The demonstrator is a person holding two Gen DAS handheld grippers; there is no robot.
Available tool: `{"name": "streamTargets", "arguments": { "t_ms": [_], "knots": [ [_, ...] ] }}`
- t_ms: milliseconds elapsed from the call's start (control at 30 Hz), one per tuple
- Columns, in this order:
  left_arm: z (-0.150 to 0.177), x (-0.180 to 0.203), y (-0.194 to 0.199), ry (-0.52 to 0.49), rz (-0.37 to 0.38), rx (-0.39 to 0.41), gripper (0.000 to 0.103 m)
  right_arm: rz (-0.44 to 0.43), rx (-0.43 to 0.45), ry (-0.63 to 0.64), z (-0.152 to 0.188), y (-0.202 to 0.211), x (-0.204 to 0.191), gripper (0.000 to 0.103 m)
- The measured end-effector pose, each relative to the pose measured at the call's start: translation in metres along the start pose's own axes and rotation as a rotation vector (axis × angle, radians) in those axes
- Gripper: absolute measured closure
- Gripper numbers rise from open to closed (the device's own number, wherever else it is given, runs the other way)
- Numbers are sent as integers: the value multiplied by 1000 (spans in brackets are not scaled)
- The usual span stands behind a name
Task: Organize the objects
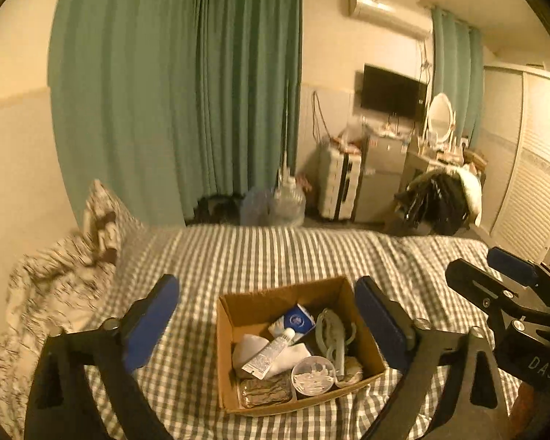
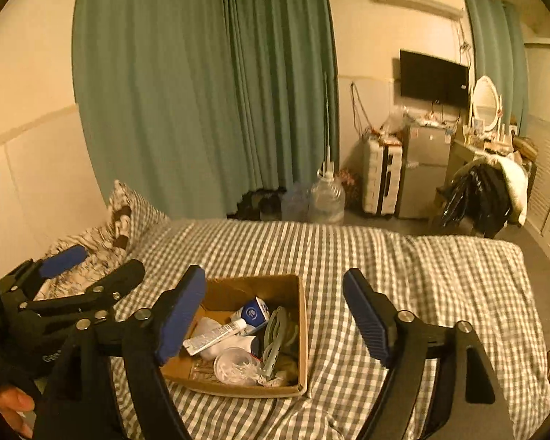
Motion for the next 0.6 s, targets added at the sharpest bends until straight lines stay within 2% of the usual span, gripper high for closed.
{"name": "streamTargets", "arguments": {
  "t_ms": [267, 433, 600],
  "knots": [
    [-8, 5, 68, -42, -29, 98, 0, 18, 91, 14, -8, 75, 1, 9],
    [11, 9, 91, -44, -18, 107, 0, 39, 136, 47, 4, 108, 3, 0],
    [35, 17, 105, -68, -41, 139, 0, 57, 163, 73, 27, 127, 7, 0]
  ]
}}
Point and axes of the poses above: each gripper's, at about its wrist camera, not at the fingertips, and y roughly against the way its jaws point, x to its right, z to its underside, the point moved 2 cm from there along -y, roughly the way its jaws point, and after that the axes turned 8 degrees about x, right-handed, at the moved point
